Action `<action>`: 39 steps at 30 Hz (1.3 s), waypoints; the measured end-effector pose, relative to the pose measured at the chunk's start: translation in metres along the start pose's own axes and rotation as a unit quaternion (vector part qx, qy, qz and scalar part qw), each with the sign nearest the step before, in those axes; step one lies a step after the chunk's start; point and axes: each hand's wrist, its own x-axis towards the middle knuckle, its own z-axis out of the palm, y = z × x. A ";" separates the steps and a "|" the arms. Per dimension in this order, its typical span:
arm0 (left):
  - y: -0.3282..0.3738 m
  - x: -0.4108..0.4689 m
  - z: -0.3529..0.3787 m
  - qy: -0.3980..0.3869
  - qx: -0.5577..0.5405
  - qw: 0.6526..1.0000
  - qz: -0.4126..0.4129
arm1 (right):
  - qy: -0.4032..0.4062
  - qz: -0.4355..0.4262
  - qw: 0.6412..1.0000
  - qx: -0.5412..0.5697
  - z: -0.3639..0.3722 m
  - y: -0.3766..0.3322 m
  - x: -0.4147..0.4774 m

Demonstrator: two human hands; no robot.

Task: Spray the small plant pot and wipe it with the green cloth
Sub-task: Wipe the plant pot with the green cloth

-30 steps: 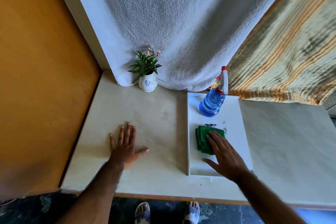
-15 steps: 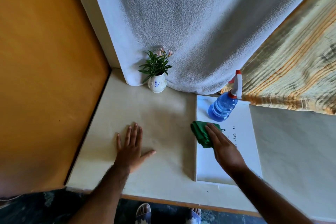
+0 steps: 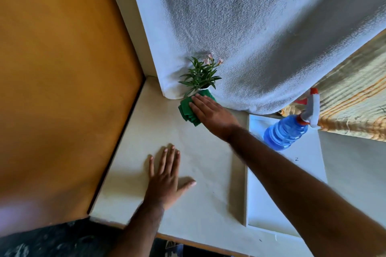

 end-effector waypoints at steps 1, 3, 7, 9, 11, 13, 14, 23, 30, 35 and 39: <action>-0.001 0.000 0.001 0.003 0.001 1.000 -0.003 | 0.004 -0.011 1.000 -0.012 0.004 0.002 0.004; -0.002 -0.001 0.003 0.016 0.002 1.000 -0.005 | 0.010 -0.018 1.000 -0.018 0.011 0.006 0.006; -0.003 -0.002 0.012 0.059 0.003 0.998 -0.007 | -0.008 -0.017 1.000 0.015 0.025 0.008 -0.002; -0.006 -0.003 0.014 0.078 0.006 0.997 -0.006 | -0.031 -0.024 0.999 0.037 0.030 0.006 -0.009; -0.006 0.000 0.016 0.081 0.009 0.997 -0.008 | -0.043 -0.025 0.997 0.058 0.033 0.007 -0.014; -0.004 -0.001 0.016 0.080 0.013 0.997 -0.007 | -0.032 -0.029 0.997 0.070 0.032 0.007 -0.019; -0.003 -0.001 0.017 0.083 0.014 0.996 -0.006 | -0.019 -0.038 0.997 0.068 0.031 0.006 -0.019; -0.002 -0.002 0.016 0.104 0.019 0.994 -0.006 | 0.009 -0.072 0.996 0.056 0.017 0.019 0.019; -0.002 -0.002 0.013 0.114 0.024 0.993 -0.008 | -0.062 -0.055 0.988 0.129 0.030 0.015 -0.005; -0.002 -0.001 0.014 0.116 0.016 0.993 -0.007 | 0.014 -0.061 0.994 0.095 0.021 0.016 0.004; -0.003 -0.002 0.017 0.117 0.013 0.993 -0.006 | 0.022 -0.042 0.994 0.097 0.017 0.027 0.008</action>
